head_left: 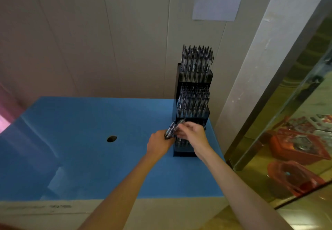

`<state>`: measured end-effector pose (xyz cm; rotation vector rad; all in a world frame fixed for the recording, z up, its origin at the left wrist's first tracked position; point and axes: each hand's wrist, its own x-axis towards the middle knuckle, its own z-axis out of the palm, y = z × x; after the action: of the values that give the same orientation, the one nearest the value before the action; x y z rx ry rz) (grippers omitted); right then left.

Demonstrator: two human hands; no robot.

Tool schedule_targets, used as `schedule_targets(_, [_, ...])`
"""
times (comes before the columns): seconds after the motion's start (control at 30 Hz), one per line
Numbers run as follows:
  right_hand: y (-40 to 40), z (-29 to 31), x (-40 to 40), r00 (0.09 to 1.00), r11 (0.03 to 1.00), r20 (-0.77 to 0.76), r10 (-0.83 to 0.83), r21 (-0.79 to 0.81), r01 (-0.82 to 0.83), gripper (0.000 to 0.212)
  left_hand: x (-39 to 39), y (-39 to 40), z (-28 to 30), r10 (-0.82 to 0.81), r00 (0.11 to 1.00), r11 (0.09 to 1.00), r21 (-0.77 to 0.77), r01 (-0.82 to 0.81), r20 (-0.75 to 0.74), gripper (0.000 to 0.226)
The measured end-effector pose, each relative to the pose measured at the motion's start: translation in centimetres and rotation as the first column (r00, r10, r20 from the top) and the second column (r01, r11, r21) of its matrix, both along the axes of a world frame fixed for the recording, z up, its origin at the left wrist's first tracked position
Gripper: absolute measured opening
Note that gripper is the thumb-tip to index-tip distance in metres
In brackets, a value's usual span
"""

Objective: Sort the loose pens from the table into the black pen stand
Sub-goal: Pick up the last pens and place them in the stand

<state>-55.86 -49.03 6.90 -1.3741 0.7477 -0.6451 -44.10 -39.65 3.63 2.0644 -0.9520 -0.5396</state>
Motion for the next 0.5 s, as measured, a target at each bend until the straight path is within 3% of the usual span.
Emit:
schedule_targets(0.1, [-1.3,1.0,-0.6,0.980,0.980,0.061,-0.191,-0.037,0.193,0.013,0.5,0.3,-0.4,0.036,0.999,0.999,0.024,-0.036,-0.001,0.032])
schedule_targets(0.2, [-3.3,0.8,-1.8,0.949,0.910,0.018,-0.316,-0.276,0.308,0.007,1.0,0.8,-0.8,0.089,0.996,0.996,0.016,-0.088,-0.028,0.035])
schedule_targets(0.3, [-4.0,-0.2,-2.6,0.946,0.823,-0.097,-0.309,-0.525,0.215,0.005,1.3,1.1,-0.6,0.133,0.990,0.991,-0.007,-0.133,-0.038,0.038])
schedule_targets(0.5, [-3.5,-2.1,-2.2,0.932,0.770,-0.221,-0.286,-0.633,0.087,0.005,1.3,1.0,-0.4,0.120,0.992,0.991,-0.056,-0.122,-0.036,0.040])
